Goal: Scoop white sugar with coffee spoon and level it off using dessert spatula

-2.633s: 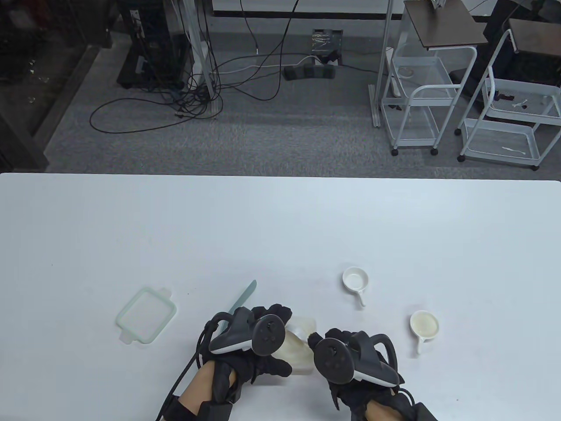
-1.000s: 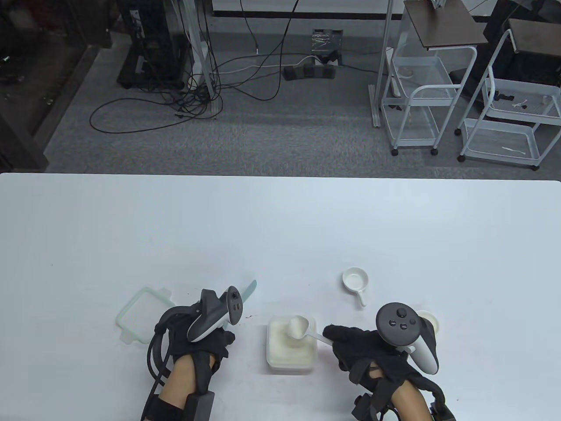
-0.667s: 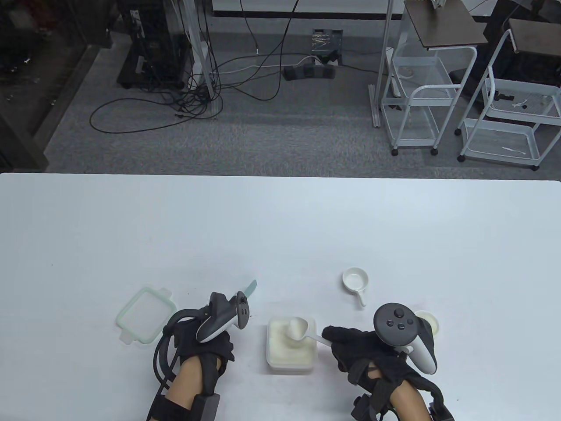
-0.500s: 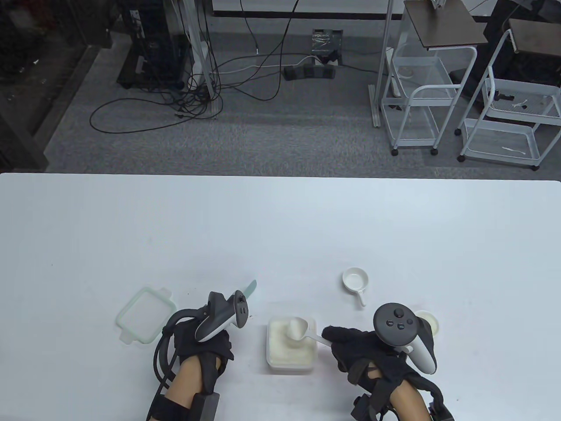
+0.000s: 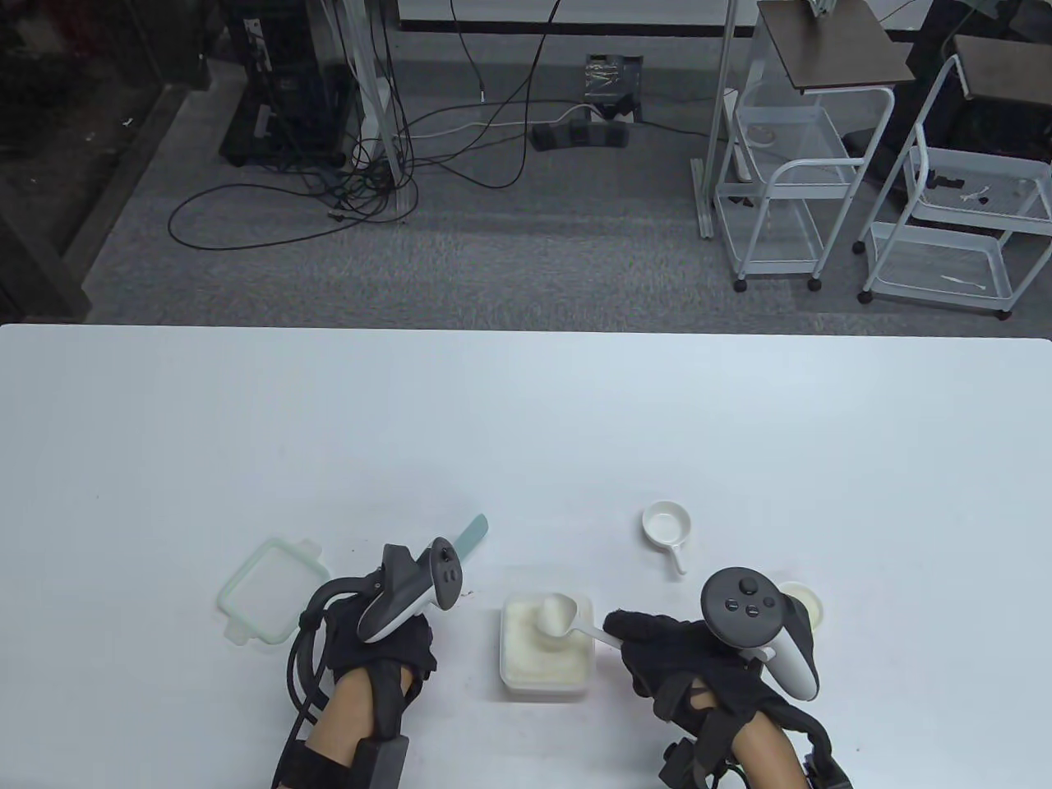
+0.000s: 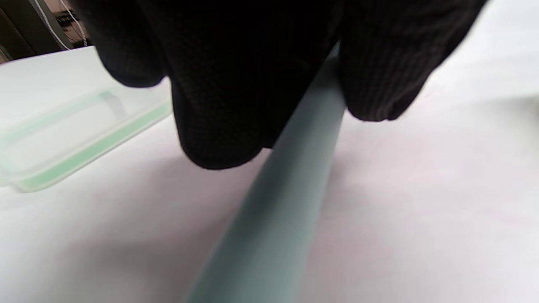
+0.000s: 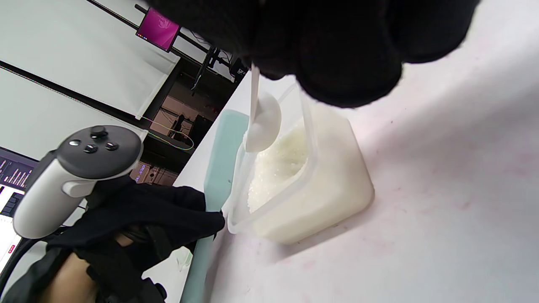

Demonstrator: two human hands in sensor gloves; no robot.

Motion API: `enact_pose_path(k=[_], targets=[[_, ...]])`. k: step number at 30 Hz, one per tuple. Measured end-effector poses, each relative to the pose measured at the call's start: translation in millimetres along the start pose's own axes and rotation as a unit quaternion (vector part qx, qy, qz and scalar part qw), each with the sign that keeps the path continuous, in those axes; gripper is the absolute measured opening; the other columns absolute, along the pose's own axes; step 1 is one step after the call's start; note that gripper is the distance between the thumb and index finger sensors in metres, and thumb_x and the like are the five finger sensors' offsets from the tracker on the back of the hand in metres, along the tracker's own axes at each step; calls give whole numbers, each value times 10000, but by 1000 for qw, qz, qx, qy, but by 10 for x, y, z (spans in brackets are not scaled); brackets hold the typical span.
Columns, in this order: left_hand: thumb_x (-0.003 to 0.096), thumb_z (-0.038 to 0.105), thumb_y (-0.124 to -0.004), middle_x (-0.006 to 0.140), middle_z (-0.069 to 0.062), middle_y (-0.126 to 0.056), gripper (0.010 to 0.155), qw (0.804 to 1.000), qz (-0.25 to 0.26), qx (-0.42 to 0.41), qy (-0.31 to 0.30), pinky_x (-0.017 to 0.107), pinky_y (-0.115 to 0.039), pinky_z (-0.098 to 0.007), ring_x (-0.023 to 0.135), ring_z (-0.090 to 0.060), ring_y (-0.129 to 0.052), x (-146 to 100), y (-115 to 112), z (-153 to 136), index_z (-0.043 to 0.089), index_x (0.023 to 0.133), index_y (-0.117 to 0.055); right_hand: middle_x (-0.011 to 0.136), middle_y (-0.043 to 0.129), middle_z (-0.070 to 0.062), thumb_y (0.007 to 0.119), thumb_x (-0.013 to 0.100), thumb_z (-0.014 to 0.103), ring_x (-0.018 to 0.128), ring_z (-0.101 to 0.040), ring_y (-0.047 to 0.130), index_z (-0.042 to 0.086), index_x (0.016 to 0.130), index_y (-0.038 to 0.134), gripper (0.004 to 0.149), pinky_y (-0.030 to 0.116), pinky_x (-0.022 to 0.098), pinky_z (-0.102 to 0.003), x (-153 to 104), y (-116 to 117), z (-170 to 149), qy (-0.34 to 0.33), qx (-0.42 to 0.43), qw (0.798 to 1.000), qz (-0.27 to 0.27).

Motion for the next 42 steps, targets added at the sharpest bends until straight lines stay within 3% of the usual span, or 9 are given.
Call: enact_pose_path(k=[8, 13, 27, 42], targets=[[416, 544, -918, 660, 43, -1116, 544, 980, -8, -132, -146, 588, -856, -463, 524, -172, -1143, -438, 311, 414, 191, 827, -960, 616, 858, -184, 706, 491, 169, 466, -314, 923, -2, 925, 718, 467, 729, 520, -624, -2, -12, -16, 4, 4, 1000, 1], [416, 546, -915, 656, 46, -1117, 546, 972, -20, -123, -201, 589, -856, -461, 519, -167, -1145, -642, 289, 733, 187, 825, -961, 616, 857, -183, 701, 490, 169, 464, -312, 924, -6, 925, 714, 469, 731, 519, -623, -1, -10, -28, 7, 12, 1000, 4], [424, 549, -907, 646, 40, -1118, 545, 970, -56, -99, -214, 604, -838, -474, 508, -163, -1145, -675, 125, 916, 182, 824, -962, 620, 852, -189, 696, 491, 162, 471, -315, 920, -21, 927, 707, 473, 727, 522, -625, -6, -48, -42, 4, 37, 999, 7], [430, 554, -905, 640, 33, -1117, 534, 977, -69, -72, -187, 626, -817, -488, 503, -154, -1145, -609, 70, 847, 195, 822, -959, 632, 834, -201, 679, 492, 150, 488, -321, 905, -32, 937, 682, 481, 712, 531, -631, 0, -9, -38, 5, 50, 998, 27]])
Point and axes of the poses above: the tracker on the back of each hand, its own z axis roughly to the thumb side, its own x axis roughly from the wrist to the fingertips, y = z × x, the point moved 5 cm from there along x, roughly from the wrist to the fingertips
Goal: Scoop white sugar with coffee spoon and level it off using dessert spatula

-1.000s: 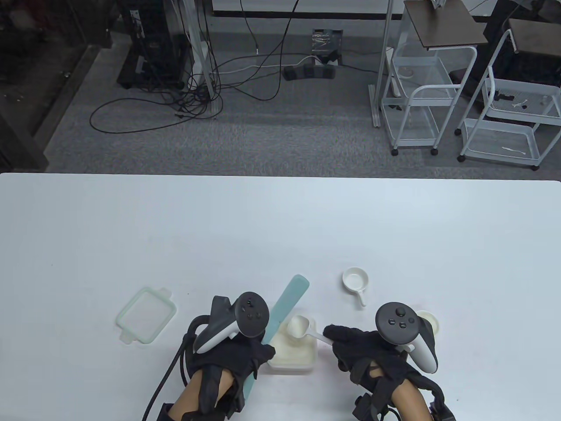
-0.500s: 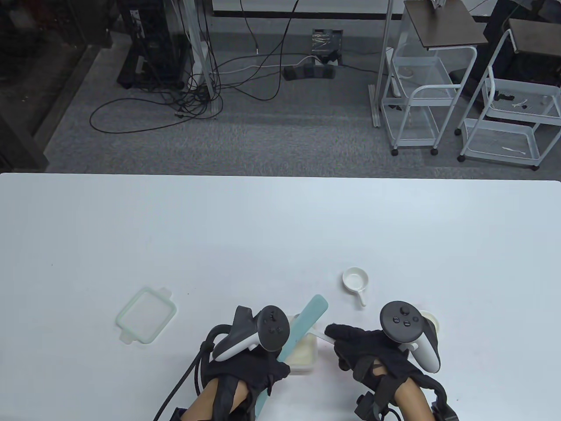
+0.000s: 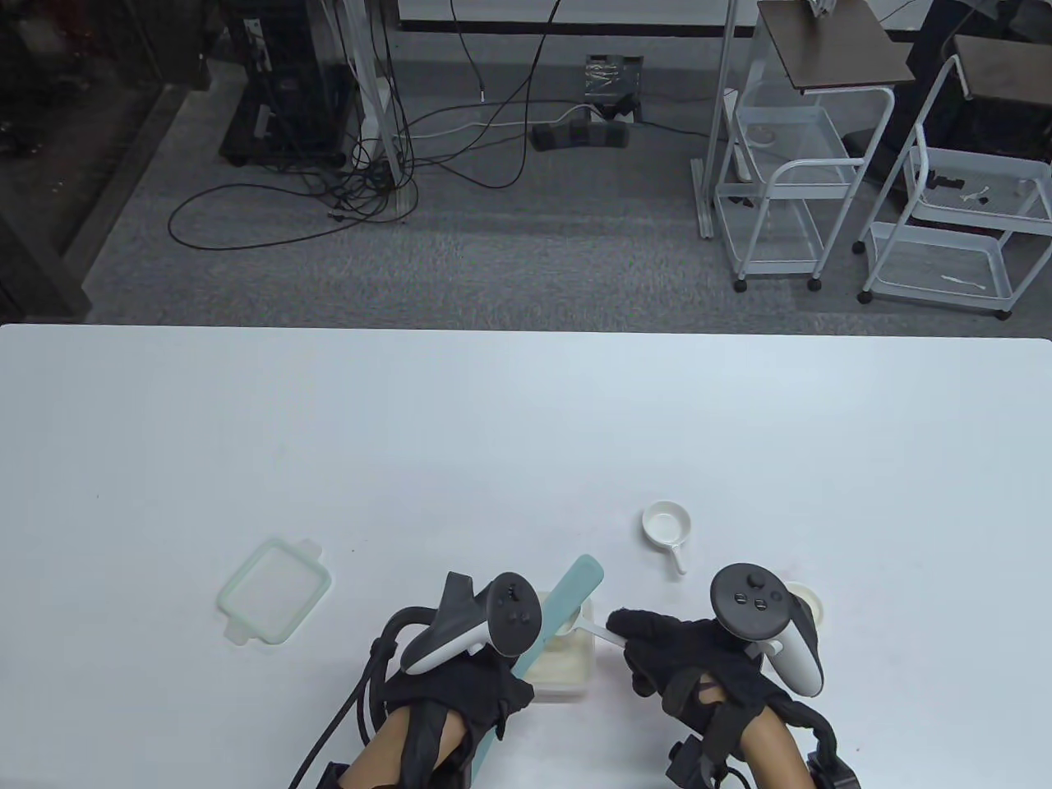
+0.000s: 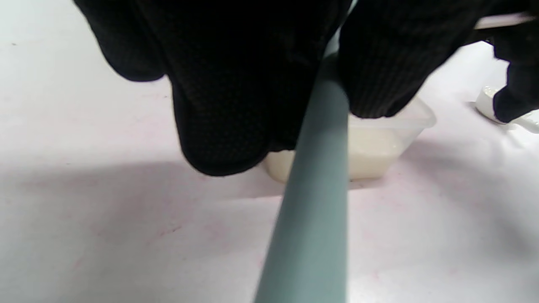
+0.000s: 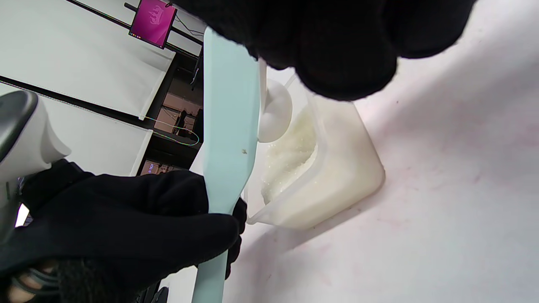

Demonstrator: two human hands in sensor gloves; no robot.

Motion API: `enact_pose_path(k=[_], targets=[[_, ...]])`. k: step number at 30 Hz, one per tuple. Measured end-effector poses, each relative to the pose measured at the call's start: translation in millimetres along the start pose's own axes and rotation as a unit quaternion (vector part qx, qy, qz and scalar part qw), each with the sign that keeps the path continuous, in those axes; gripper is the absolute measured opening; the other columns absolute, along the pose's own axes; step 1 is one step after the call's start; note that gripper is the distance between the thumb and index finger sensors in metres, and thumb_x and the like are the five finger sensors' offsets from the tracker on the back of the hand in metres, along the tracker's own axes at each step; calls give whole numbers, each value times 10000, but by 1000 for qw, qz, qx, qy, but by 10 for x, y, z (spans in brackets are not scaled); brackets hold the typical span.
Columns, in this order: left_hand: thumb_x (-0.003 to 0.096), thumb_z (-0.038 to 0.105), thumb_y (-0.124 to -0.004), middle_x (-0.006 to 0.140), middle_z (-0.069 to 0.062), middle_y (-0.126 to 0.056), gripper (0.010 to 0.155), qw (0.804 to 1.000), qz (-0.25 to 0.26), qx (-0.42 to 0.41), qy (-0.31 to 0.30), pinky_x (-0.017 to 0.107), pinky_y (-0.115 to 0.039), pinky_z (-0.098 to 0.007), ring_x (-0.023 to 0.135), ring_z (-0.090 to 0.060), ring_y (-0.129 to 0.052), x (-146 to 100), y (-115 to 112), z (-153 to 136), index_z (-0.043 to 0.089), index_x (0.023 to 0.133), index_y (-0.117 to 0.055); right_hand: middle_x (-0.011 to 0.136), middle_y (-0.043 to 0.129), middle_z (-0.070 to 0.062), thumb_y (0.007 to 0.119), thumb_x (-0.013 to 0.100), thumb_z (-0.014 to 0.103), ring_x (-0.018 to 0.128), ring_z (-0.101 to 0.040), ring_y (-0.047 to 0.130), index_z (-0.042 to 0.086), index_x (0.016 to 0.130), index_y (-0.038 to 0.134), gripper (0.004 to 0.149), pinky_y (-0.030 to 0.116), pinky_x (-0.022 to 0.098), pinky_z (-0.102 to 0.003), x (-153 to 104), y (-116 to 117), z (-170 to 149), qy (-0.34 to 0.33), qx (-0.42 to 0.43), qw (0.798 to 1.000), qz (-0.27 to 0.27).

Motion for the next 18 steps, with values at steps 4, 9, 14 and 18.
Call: enact_pose_path(k=[4, 9, 14, 18], targets=[[429, 554, -905, 636, 35, -1118, 533, 1000, 3, 9, 7, 626, -818, -487, 501, -155, -1146, -4, 6, -9, 198, 822, -958, 633, 834, -199, 679, 492, 151, 486, -319, 907, -33, 937, 681, 481, 715, 530, -629, -1, 2, -11, 2, 11, 1000, 5], [430, 555, -904, 637, 34, -1117, 530, 1000, 7, 22, 12, 627, -817, -487, 501, -153, -1145, -10, 8, 1, 202, 821, -958, 631, 835, -202, 680, 493, 151, 483, -321, 907, -35, 936, 682, 480, 715, 529, -629, -2, 0, -32, 6, 22, 1000, 9], [431, 554, -905, 638, 39, -1116, 528, 999, 8, 28, 17, 627, -815, -490, 504, -157, -1143, -16, 14, -9, 204, 823, -956, 629, 837, -202, 683, 495, 154, 482, -321, 908, -36, 935, 685, 479, 715, 527, -630, -5, 2, -36, 7, 27, 1000, 11], [431, 554, -904, 640, 39, -1114, 530, 998, 17, 48, 30, 629, -811, -493, 507, -158, -1141, -20, 29, -27, 201, 822, -958, 629, 837, -202, 685, 496, 154, 482, -322, 907, -38, 935, 685, 479, 713, 527, -631, -9, 2, -40, 11, 28, 999, 11]])
Point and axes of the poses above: the tracker on the back of each hand, its own z axis roughly to the thumb side, its own x axis roughly from the wrist to the fingertips, y = z × x, the point moved 5 cm from there along x, roughly from the wrist to the fingertips
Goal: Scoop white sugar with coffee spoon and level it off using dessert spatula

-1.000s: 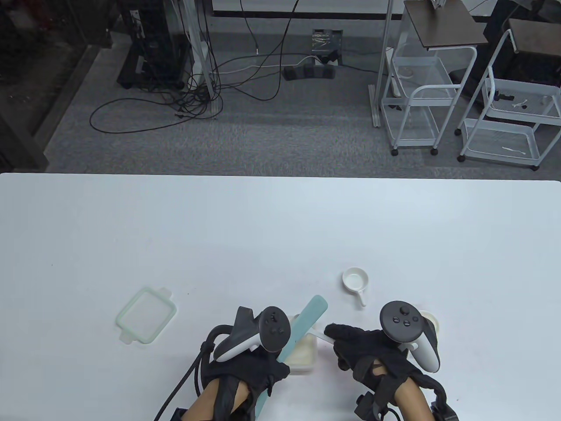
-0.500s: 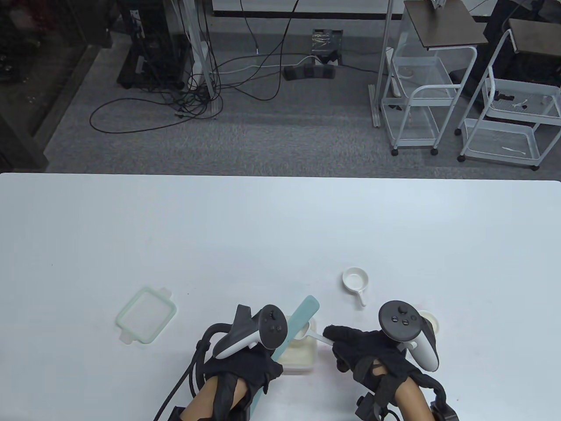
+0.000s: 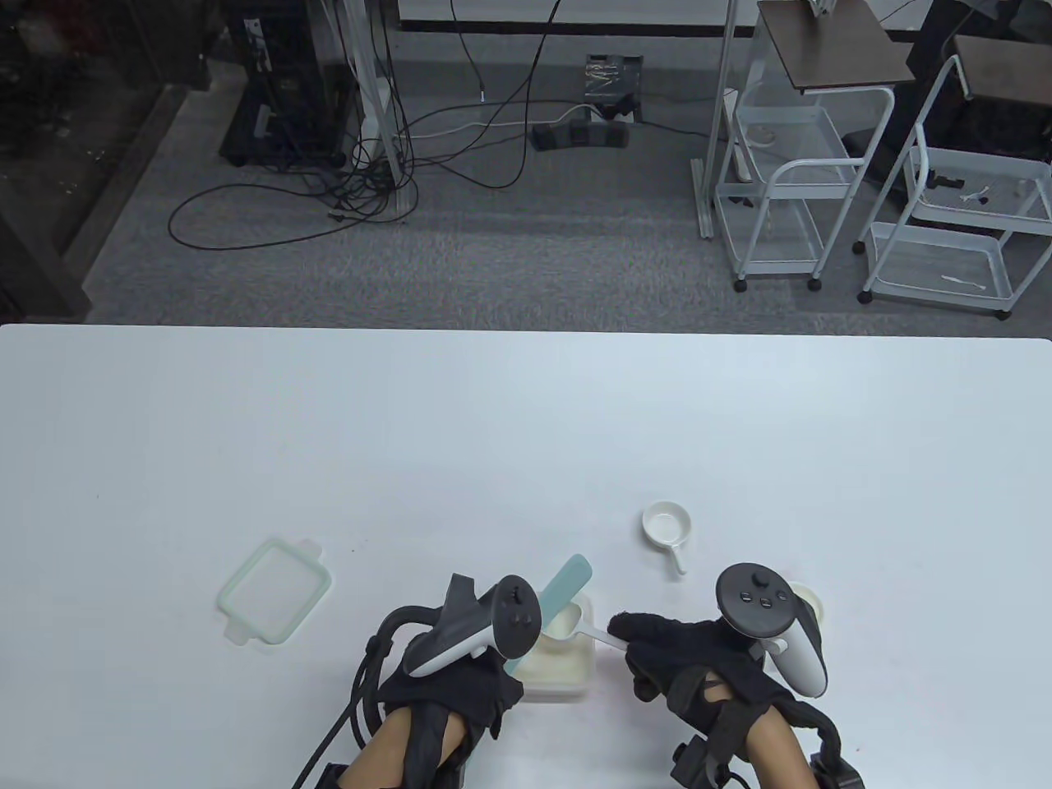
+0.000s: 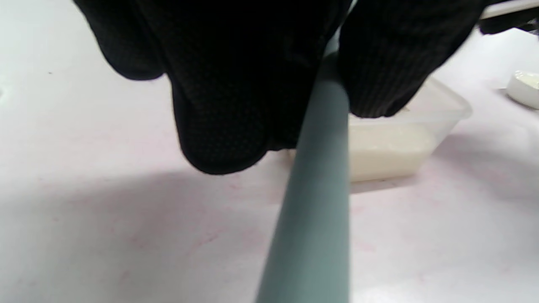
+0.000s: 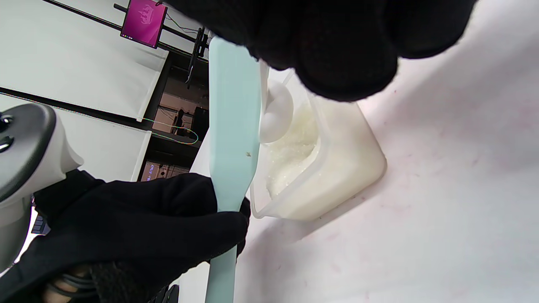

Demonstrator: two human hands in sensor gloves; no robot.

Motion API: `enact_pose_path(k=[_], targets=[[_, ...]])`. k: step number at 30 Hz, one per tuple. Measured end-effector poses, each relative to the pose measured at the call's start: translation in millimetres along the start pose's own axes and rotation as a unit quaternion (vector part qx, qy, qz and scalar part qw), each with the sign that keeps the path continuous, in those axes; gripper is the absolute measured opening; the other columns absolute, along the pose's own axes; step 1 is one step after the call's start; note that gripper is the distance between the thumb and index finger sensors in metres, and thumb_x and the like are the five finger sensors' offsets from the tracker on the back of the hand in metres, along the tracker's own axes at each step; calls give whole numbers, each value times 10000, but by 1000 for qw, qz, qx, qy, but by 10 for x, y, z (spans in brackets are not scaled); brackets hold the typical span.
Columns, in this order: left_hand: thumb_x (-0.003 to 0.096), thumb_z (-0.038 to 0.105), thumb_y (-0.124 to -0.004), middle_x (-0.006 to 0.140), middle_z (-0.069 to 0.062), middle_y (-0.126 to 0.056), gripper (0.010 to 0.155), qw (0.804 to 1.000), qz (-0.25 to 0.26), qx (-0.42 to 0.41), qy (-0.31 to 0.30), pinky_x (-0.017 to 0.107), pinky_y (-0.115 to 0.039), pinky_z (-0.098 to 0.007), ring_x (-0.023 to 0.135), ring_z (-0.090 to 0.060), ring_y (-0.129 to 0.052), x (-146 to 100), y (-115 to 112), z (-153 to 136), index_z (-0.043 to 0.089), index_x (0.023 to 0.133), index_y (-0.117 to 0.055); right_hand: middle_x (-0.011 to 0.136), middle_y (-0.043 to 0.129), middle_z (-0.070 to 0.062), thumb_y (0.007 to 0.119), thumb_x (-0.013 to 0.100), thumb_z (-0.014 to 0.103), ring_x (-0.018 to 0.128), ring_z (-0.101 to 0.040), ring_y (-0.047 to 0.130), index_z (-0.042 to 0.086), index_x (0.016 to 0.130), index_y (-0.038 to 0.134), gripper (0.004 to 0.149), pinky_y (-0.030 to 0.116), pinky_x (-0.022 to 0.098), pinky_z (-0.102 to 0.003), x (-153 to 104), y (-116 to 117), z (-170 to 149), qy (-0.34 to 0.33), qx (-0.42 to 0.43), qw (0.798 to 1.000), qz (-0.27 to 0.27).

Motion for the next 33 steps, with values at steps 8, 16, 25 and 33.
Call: enact_pose_path(k=[8, 16, 25, 33], targets=[[431, 554, -905, 644, 40, -1111, 530, 1000, 9, 24, 16, 635, -804, -500, 514, -158, -1136, -5, 19, -26, 202, 823, -959, 627, 838, -203, 686, 496, 155, 480, -322, 908, -36, 933, 689, 477, 713, 526, -632, 0, 7, -7, 2, 0, 1000, 5], [432, 550, -904, 655, 36, -1104, 532, 999, 12, 28, 26, 639, -796, -510, 530, -166, -1128, 6, 27, -69, 198, 827, -959, 623, 842, -205, 691, 497, 155, 475, -329, 909, -34, 931, 695, 474, 710, 523, -637, -18, -1, -38, 17, -1, 1000, 10], [427, 500, -908, 770, 47, -1042, 504, 994, 84, 54, 45, 678, -731, -574, 676, -217, -1063, -65, 222, -166, 275, 878, -924, 620, 842, -221, 700, 495, 146, 472, -349, 904, -41, 928, 705, 471, 696, 521, -652, -119, -123, -31, 16, 10, 1000, 10], [426, 479, -898, 798, 45, -1028, 504, 992, 109, 47, 46, 684, -718, -588, 706, -227, -1053, -89, 286, -196, 283, 890, -914, 621, 842, -221, 702, 496, 145, 475, -350, 903, -38, 929, 706, 470, 694, 523, -653, -127, -134, -25, 13, 6, 1000, 14]])
Point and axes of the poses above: the tracker on the back of each hand, its own z axis roughly to the thumb side, its own x axis roughly from the wrist to the fingertips, y = z × x, the point moved 5 cm from there along x, roughly from the wrist to the fingertips
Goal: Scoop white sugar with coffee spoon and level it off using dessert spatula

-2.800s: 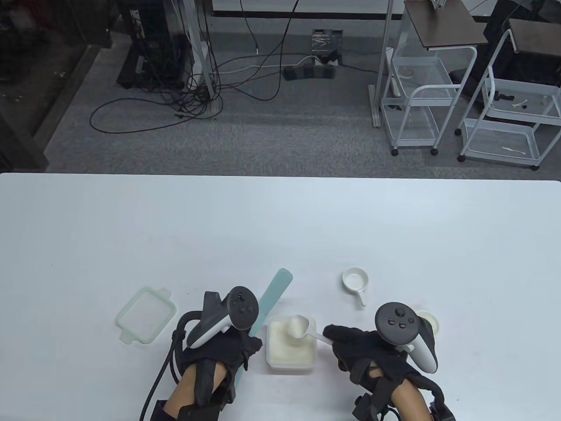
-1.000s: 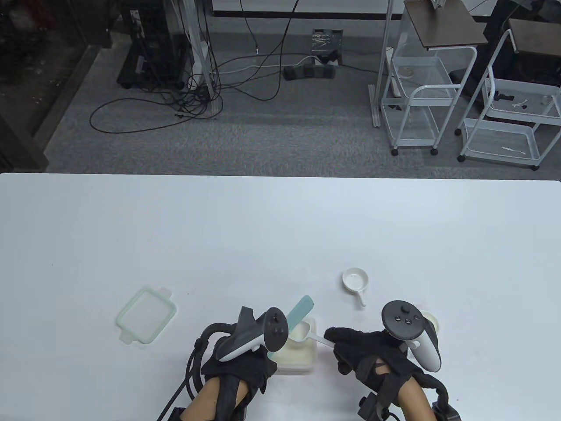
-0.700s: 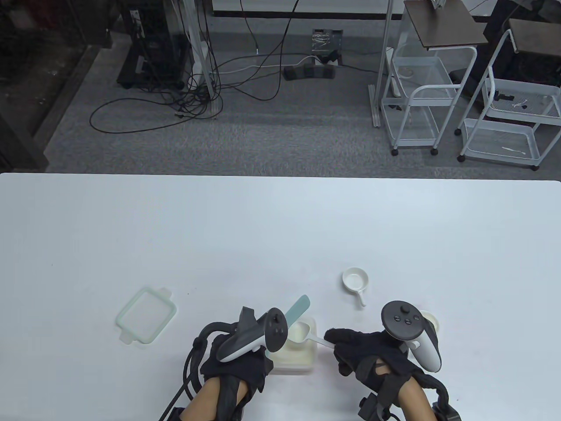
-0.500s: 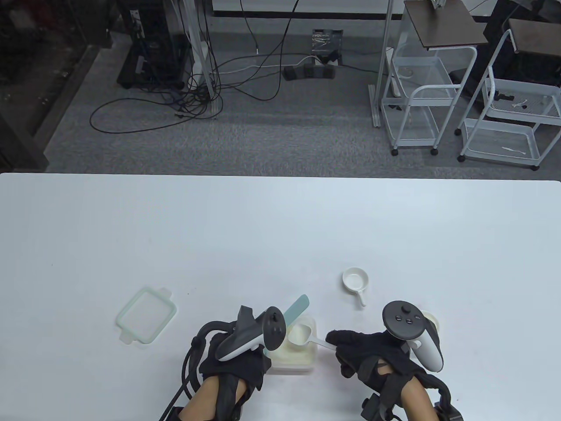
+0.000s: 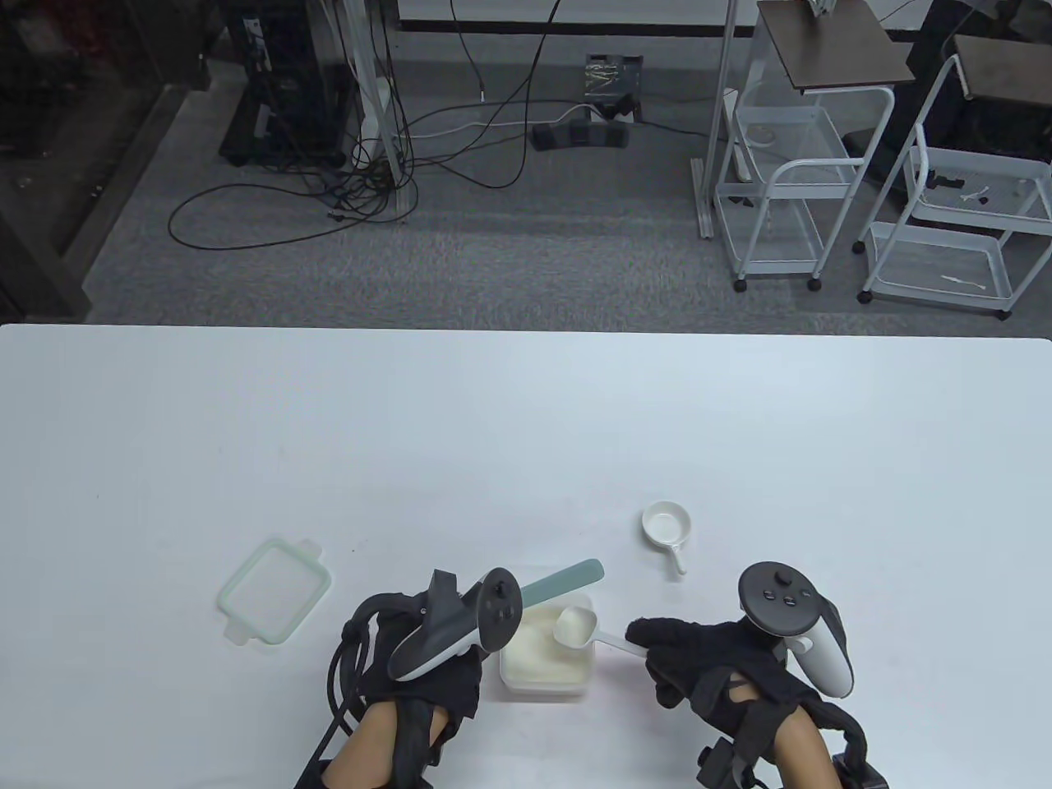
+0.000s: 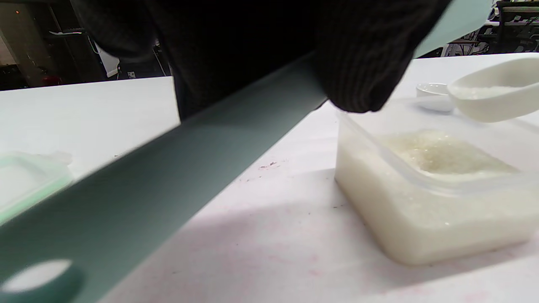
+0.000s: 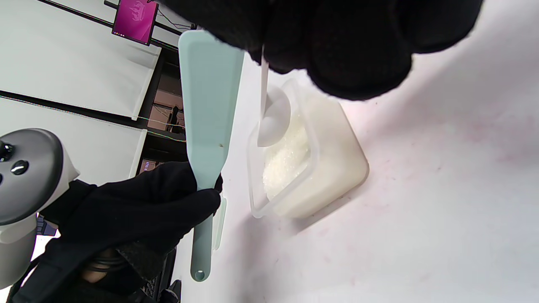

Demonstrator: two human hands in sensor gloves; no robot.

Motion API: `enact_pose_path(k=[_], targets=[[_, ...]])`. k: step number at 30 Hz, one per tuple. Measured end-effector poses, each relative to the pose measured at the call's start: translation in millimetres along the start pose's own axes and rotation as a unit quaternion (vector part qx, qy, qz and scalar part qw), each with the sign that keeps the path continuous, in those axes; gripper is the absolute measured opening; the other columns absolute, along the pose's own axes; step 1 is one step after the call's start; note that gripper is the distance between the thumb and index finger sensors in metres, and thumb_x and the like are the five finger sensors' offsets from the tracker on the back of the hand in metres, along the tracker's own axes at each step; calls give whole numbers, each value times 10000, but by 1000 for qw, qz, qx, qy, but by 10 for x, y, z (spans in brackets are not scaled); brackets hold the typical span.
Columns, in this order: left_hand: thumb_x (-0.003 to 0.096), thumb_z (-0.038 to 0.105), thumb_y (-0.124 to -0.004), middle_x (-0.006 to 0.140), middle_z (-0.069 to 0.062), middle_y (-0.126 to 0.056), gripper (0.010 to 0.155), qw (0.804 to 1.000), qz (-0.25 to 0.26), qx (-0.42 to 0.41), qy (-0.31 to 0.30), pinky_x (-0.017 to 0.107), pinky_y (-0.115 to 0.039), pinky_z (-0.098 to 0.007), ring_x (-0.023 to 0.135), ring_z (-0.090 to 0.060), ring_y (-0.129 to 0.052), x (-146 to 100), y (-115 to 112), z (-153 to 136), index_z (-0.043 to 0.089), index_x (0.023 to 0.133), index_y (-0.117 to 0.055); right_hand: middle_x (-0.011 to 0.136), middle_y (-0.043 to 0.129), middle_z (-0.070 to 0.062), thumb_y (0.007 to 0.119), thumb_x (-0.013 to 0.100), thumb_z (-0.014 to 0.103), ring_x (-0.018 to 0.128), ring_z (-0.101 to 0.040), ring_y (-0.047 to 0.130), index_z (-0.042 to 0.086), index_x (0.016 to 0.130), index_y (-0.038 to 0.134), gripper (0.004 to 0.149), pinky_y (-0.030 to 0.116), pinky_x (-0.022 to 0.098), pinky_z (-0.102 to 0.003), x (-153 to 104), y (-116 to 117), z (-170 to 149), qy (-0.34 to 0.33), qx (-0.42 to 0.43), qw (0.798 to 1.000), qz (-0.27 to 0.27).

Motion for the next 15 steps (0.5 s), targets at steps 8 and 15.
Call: enact_pose_path(k=[8, 15], targets=[[445, 500, -878, 744, 34, -1048, 515, 998, -37, 43, -17, 673, -737, -570, 646, -212, -1068, 80, -195, 113, 249, 892, -931, 623, 841, -221, 702, 497, 145, 477, -349, 903, -37, 930, 704, 471, 694, 525, -652, 12, 21, -5, 1, -2, 1000, 7], [443, 491, -882, 741, 35, -1052, 511, 997, -40, 59, -13, 686, -720, -583, 646, -202, -1066, 46, -154, 103, 257, 892, -943, 622, 841, -222, 702, 496, 144, 477, -351, 902, -40, 930, 705, 471, 694, 524, -653, 10, 9, -4, -3, 2, 1000, 7]])
Point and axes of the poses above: the tracker on the back of each hand, its own z axis roughly to the thumb side, its own x axis roughly from the wrist to the fingertips, y = z × x, the point moved 5 cm from there along x, roughly from the wrist to the fingertips
